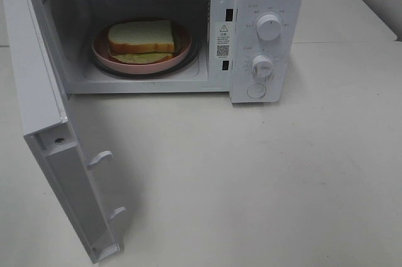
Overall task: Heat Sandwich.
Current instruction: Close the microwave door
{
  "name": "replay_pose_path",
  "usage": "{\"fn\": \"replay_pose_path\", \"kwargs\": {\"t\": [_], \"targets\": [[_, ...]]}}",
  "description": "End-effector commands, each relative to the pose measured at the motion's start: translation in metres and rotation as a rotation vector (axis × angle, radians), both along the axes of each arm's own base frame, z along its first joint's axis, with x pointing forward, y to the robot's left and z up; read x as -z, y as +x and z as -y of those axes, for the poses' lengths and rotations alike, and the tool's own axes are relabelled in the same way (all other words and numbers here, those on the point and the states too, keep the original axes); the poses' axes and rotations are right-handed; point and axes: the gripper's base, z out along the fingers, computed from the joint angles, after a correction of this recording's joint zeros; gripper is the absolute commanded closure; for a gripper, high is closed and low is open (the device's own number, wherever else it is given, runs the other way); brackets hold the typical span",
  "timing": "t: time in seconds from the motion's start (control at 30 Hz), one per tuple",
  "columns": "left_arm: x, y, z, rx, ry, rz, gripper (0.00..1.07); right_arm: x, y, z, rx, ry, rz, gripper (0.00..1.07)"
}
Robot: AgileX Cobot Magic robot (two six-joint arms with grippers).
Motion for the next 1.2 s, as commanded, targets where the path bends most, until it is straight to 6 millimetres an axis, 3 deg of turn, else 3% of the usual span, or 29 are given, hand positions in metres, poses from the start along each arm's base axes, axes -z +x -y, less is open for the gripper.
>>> {"fn": "replay_pose_path", "kwargs": {"t": [0.03, 0.6, 0.8, 1.0, 1.2], "targets": [[-0.001, -0.003, 0.0, 0.0, -0.006, 0.029, 0.09, 0.0, -0.003, 0.0, 0.002, 0.004, 0.036, 0.32], [-0.001, -0.003, 0.0, 0.0, -0.007, 0.03, 0.09, 0.0, -0.003, 0.0, 0.002, 0.004, 0.036, 0.32], [-0.014, 0.0, 0.0, -0.006, -0.001, 0.058, 0.09, 0.0, -0.003, 0.0, 0.002, 0.004, 0.036, 0.32], [-0.021, 0.02, -0.002, -0.025, 0.03, 0.009, 0.2, 0.0, -0.003, 0.0, 0.002, 0.004, 0.036, 0.32], [-0.023, 0.047, -0.001, -0.025, 0.034, -0.047, 0.43, 0.0, -0.003, 0.0, 0.002, 0.004, 0.036, 0.32]]}}
